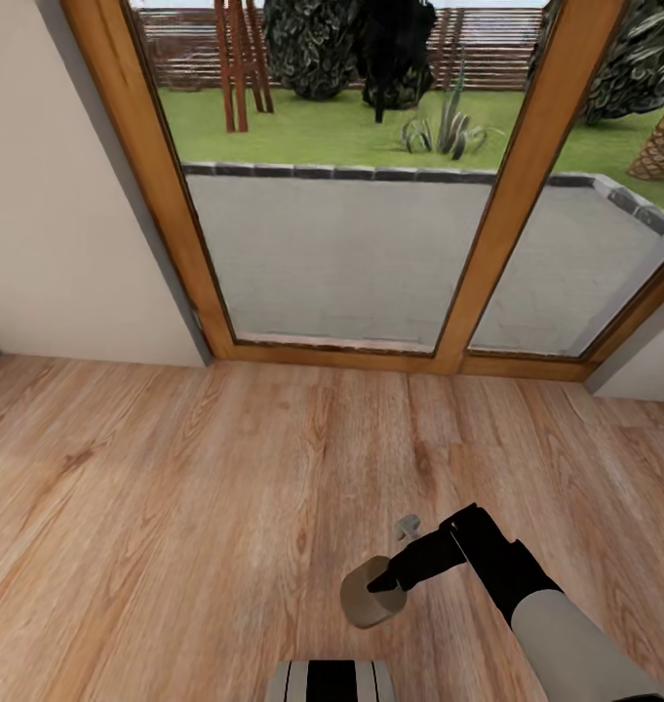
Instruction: Place each of the two pumpkins and all three candles from the living room inside a cabinet in the living room (use any cabinet), then make sure every cabinet is closed, and position the cauldron so it is next to a table in the living room.
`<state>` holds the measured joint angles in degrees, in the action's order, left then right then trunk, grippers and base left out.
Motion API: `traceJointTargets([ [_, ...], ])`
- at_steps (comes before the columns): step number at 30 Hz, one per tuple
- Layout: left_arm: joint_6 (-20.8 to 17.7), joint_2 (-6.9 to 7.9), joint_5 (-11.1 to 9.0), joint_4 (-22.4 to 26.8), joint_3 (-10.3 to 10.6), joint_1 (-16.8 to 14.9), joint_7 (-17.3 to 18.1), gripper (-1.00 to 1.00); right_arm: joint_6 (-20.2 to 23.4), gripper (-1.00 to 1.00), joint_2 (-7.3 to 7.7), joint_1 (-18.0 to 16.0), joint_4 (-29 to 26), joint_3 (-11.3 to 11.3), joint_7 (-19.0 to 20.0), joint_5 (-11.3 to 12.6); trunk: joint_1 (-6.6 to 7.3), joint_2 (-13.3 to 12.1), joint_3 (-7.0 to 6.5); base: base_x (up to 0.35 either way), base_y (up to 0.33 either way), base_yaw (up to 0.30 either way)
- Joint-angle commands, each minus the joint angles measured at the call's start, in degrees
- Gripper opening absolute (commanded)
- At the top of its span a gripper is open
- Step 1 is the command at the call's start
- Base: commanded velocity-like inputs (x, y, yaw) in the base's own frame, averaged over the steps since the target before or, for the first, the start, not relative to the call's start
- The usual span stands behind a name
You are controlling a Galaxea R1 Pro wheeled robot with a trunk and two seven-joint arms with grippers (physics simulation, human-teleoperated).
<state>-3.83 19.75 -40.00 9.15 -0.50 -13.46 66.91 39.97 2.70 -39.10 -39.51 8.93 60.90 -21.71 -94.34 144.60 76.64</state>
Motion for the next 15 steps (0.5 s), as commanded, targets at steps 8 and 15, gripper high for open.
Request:
traceJointTargets([
  [8, -0.3, 0.19, -0.1, -0.3, -0.9, 0.0, 1.1, 1.00, 0.7, -1.00, 0.09, 0.0, -0.2, 0.1, 0.4, -0.4, 0.21, -0.1, -1.74, 0.000, 0.000, 0.000],
  [15, -0.3, 0.20, -0.1, -0.4, -0.9, 0.0, 0.9, 1.00, 0.9, -1.00, 0.11, 0.0, -0.2, 0.1, 0.4, -0.4, 0.39, -0.2, -3.29, 0.000, 0.000, 0.000],
])
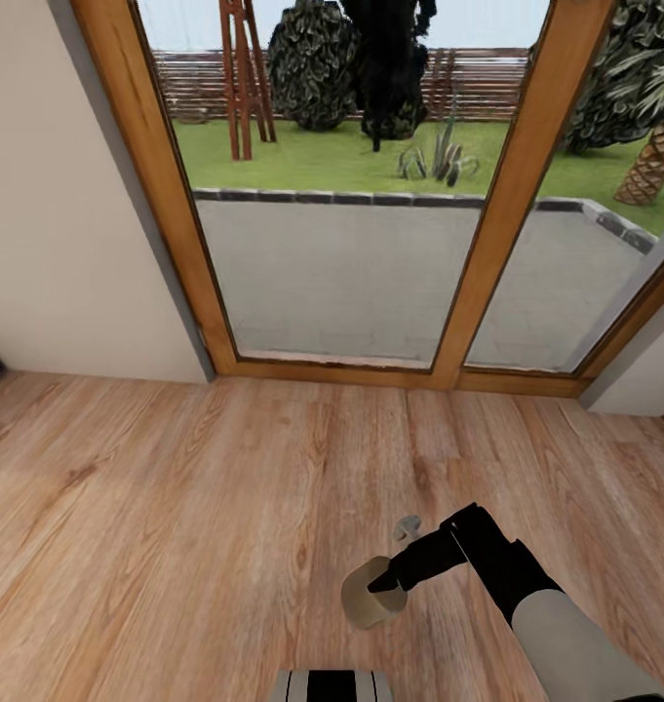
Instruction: Place each of the two pumpkins and all three candles from the living room inside a cabinet in the living room (use any cabinet), then make sure every cabinet is closed, and position the cauldron so it is next to a table in the living room.
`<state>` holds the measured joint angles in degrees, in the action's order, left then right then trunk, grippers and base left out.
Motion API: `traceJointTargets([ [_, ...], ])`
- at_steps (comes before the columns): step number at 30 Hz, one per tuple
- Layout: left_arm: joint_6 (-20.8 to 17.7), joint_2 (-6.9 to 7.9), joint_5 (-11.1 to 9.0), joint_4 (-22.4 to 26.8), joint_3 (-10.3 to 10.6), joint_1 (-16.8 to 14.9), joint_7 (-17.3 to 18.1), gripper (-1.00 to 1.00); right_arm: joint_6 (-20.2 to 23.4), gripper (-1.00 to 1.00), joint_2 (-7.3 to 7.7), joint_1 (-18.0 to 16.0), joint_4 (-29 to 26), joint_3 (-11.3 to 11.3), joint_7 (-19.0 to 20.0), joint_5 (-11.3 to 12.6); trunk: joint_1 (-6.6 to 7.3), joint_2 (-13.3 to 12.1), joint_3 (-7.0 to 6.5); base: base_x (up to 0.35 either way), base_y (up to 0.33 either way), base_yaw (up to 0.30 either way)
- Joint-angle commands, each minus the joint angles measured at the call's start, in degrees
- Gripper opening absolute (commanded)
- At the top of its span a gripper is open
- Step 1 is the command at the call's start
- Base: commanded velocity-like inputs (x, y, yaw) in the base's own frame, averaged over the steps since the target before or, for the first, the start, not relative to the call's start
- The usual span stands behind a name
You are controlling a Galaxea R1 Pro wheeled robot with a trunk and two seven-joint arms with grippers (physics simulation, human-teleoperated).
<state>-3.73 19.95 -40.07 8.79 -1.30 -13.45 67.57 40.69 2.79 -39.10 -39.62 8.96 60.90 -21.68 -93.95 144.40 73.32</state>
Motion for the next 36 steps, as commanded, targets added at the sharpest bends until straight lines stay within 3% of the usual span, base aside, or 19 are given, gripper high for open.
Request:
traceJointTargets([
  [1, -0.4, 0.00, 0.0, 0.0, -0.1, 0.0, 0.2, 1.00, 0.2, -1.00, 0.03, 0.0, -0.1, 0.1, 0.4, -0.4, 0.03, 0.0, -0.18, 0.000, 0.000, 0.000],
  [30, -0.4, -0.19, 0.1, 0.0, -0.1, 0.0, -0.3, 1.00, 0.2, -1.00, -0.05, 0.0, -0.1, 0.1, 0.2, -0.4, 0.78, -0.4, -6.61, 0.000, 0.000, 0.000],
  [36, -0.2, -0.55, 0.2, 0.0, -0.1, 0.0, -0.5, 1.00, 0.2, -1.00, -0.06, 0.0, -0.1, 0.1, 0.0, -0.3, 0.78, -0.4, -6.61, -0.049, 0.002, 0.000],
])
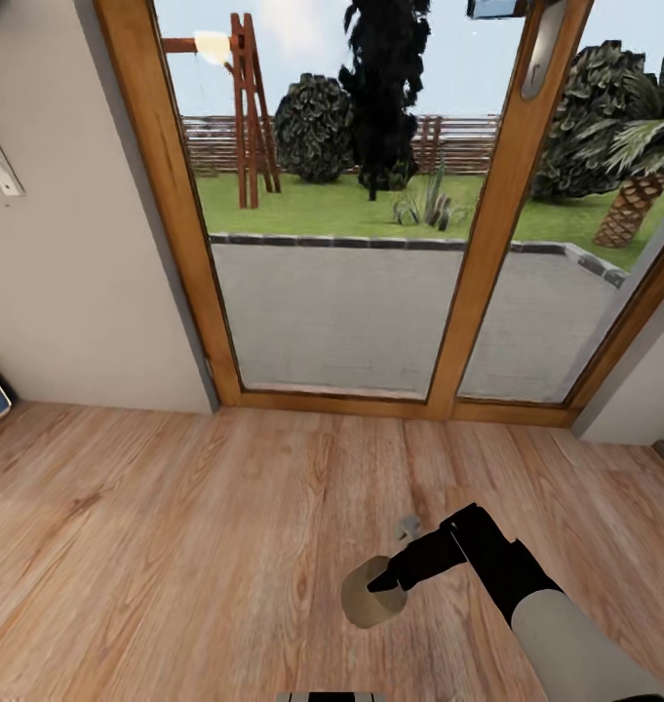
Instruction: Place each of the two pumpkins and all three candles from the living room inside a cabinet in the living room (use any cabinet), then make sure every cabinet is closed, and position the cauldron so it is next to a table in the living room.
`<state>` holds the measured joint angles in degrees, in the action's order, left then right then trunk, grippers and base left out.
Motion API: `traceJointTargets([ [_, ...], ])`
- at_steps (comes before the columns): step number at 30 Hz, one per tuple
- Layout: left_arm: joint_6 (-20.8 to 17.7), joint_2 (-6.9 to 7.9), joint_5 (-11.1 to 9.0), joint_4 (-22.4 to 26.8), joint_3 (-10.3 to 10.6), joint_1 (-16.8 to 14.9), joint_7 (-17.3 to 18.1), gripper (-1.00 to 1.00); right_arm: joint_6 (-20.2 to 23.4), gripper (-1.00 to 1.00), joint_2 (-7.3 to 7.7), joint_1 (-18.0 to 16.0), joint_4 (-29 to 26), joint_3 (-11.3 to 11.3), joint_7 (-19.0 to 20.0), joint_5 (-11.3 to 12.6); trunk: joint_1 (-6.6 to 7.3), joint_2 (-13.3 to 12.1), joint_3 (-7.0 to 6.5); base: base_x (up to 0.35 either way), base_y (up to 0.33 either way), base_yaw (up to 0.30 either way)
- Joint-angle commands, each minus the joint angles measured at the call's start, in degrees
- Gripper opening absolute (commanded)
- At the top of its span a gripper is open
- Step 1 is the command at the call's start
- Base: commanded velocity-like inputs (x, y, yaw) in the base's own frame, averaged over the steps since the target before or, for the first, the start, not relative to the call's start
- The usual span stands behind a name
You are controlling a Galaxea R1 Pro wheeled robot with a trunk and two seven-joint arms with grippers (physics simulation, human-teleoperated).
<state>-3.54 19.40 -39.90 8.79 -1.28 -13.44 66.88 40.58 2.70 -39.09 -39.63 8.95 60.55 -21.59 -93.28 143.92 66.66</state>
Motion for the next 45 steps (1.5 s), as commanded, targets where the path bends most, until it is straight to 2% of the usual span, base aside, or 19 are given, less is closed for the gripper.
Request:
traceJointTargets([
  [1, -0.2, -0.08, 0.0, 0.0, -0.1, 0.0, 0.1, 1.00, 0.3, -1.00, 0.02, 0.0, -0.1, 0.1, 0.4, -0.4, 0.11, 0.1, 0.05, -0.318, 0.006, 0.000],
  [34, 0.0, -0.33, 0.0, 0.0, -0.1, 0.0, 0.0, 1.00, 0.4, -1.00, -0.15, 0.0, 0.0, 0.1, 0.2, -0.4, 0.11, 0.1, 0.05, -0.346, -0.021, 0.000],
  [45, -0.1, -0.24, 0.0, 0.0, -0.2, 0.0, -0.1, 1.00, 0.4, -1.00, -0.17, 0.0, 0.0, -0.1, 0.1, -0.4, 0.11, 0.1, 0.04, -0.049, -0.018, -0.008],
])
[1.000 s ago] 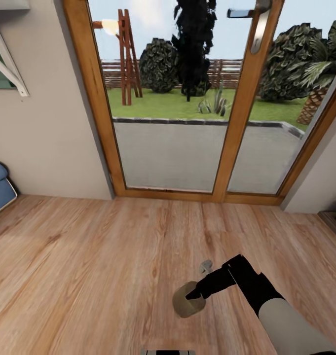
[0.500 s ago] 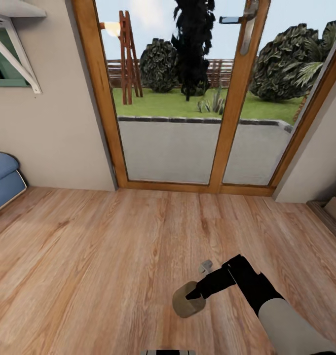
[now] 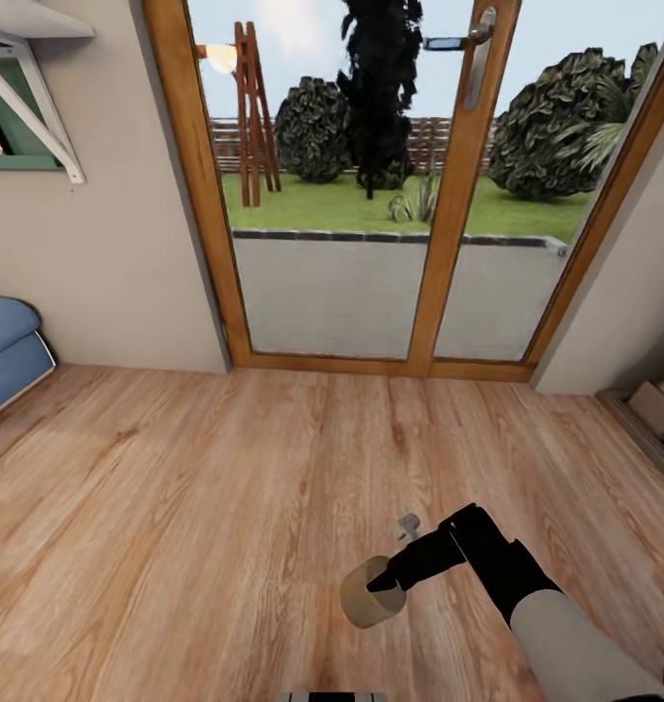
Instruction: Place each of the two pumpkins and all three candles from the living room inside a cabinet in the living room (use any cabinet), then make sure every cabinet is closed, and position the cauldron so it is next to a table in the living room.
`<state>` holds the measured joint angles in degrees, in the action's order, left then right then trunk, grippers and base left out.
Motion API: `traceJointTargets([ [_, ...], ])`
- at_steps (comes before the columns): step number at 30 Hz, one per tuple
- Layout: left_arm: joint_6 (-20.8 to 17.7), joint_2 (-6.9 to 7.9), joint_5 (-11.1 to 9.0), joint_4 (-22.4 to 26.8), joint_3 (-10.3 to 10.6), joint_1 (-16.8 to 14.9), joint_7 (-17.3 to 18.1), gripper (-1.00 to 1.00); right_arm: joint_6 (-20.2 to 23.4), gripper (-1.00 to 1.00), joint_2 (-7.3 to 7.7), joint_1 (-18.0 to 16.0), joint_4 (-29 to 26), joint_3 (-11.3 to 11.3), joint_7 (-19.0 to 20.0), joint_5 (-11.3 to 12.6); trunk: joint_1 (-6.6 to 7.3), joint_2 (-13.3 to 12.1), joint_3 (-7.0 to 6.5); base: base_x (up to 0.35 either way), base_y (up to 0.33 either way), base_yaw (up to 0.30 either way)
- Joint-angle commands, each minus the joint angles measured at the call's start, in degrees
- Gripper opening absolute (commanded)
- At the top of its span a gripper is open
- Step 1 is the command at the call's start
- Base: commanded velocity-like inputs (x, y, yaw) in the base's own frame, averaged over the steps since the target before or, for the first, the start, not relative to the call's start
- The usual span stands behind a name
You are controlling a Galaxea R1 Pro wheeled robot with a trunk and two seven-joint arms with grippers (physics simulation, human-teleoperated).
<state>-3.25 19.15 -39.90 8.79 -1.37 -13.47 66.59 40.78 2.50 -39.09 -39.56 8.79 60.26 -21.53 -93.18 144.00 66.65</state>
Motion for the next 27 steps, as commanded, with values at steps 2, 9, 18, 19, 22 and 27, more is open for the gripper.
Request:
traceJointTargets([
  [2, -0.3, -0.01, 0.0, 0.0, -0.1, 0.0, 0.2, 1.00, 0.2, -1.00, 0.04, 0.0, -0.1, 0.0, 0.3, -0.4, 0.01, 0.0, 0.00, -0.002, -0.001, -0.175],
  [9, -0.3, 0.01, 0.0, 0.0, -0.1, 0.0, 0.2, 1.00, 0.2, -1.00, -0.03, 0.0, -0.1, 0.0, 0.2, -0.4, 0.01, 0.0, -0.28, 0.000, 0.000, -0.256],
  [18, -0.3, -0.07, 0.0, 0.0, -0.1, 0.0, 0.2, 1.00, 0.2, -1.00, -0.04, 0.0, -0.1, 0.1, 0.1, -0.4, 0.01, 0.0, -0.70, -0.089, -0.008, -0.273],
  [19, -0.3, -0.08, 0.0, 0.0, -0.1, 0.0, 0.2, 1.00, 0.2, -1.00, -0.04, 0.0, -0.1, 0.1, 0.1, -0.4, 0.01, 0.0, -0.75, -0.292, -0.072, -0.272],
  [22, -0.3, -0.08, 0.0, 0.0, -0.1, 0.0, 0.2, 1.00, 0.2, -1.00, -0.04, 0.0, -0.1, 0.1, 0.1, -0.4, 0.01, 0.0, -0.89, -0.317, -0.104, -0.272],
  [27, 0.2, -0.13, 0.0, 0.0, -0.1, 0.0, -0.9, 1.00, 0.2, -1.00, -0.04, 0.0, -0.1, 0.1, 0.1, -0.4, 0.01, 0.0, -1.12, -0.331, -0.096, -0.271],
])
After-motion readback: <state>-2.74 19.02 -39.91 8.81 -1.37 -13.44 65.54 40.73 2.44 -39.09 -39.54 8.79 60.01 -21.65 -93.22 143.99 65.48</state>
